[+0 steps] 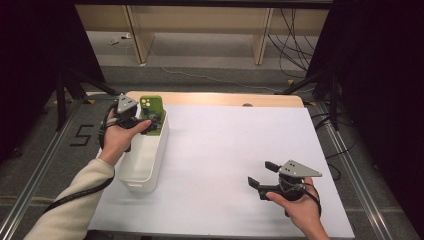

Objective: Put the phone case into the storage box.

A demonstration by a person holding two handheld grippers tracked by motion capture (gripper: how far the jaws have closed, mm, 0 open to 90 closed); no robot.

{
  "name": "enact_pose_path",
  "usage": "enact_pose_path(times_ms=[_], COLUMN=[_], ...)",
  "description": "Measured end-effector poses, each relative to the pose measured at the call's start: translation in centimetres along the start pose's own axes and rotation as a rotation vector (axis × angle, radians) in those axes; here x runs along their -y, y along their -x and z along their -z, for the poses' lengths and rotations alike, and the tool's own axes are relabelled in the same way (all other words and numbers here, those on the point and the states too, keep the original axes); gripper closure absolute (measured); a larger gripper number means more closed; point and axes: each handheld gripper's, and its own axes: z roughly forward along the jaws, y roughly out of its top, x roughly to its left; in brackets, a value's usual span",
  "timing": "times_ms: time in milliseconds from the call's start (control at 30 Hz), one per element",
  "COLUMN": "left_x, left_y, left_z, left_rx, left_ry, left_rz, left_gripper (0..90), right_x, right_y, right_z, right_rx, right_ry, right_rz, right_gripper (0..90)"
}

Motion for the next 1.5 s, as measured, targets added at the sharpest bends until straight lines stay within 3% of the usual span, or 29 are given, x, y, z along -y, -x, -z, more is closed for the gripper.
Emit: enact_pose_path(times_ms=[1500], left_x=[1.9], left_y=[3.0], left_z=[3.2], left_rx=[0.088], left_ry=[0.016], left_rz=[-0.031], left_gripper=[5.7], right_x=[-0.1], right_y=[0.0], right_z=[0.0], right_rx=[0.0], right_ry=[0.005], right_rz=[0.005], right_gripper=[15.8])
